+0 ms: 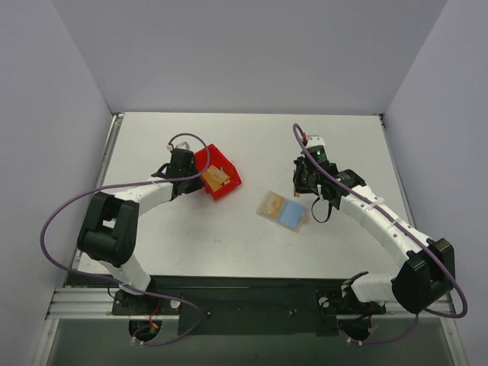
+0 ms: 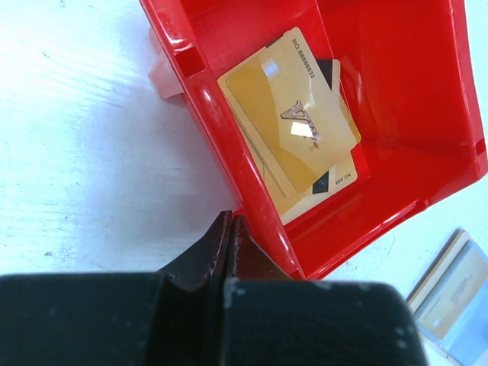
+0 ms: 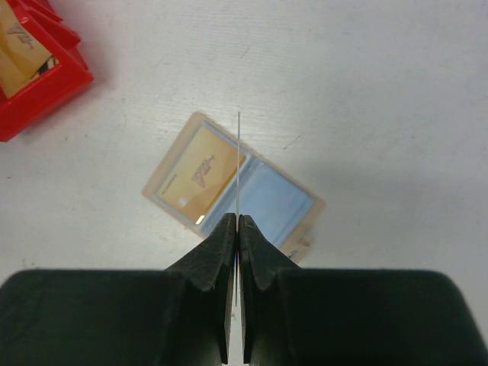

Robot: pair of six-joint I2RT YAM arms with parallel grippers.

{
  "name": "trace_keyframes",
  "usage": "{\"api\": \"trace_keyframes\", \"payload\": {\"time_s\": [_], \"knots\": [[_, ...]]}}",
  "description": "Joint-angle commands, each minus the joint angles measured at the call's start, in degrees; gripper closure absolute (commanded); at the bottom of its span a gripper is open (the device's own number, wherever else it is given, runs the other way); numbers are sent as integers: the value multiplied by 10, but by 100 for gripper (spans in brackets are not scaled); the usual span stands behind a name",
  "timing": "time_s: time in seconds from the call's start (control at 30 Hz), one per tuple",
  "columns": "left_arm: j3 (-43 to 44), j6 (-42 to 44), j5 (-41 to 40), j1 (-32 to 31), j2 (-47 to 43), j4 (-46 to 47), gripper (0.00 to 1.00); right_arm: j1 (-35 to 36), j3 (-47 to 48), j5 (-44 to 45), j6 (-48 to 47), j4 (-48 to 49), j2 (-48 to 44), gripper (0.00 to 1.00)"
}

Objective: Put the credit cards into the card holder
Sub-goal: Move the storage box to the center of the board.

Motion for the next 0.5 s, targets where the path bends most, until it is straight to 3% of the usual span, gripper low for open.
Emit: {"api": "trace_keyframes", "payload": {"time_s": [0.0,0.17,0.47], "knots": [[-23,-10,37,0,-26,48,100,-3,32,60,-77,-30,48,100],[-116,-13,92,-9,-100,144,100,-10,60,82,-133,-30,136,100],[-134,-20,116,-25,-171,96,100,-36,154,6,-319,-73,252,100]]}}
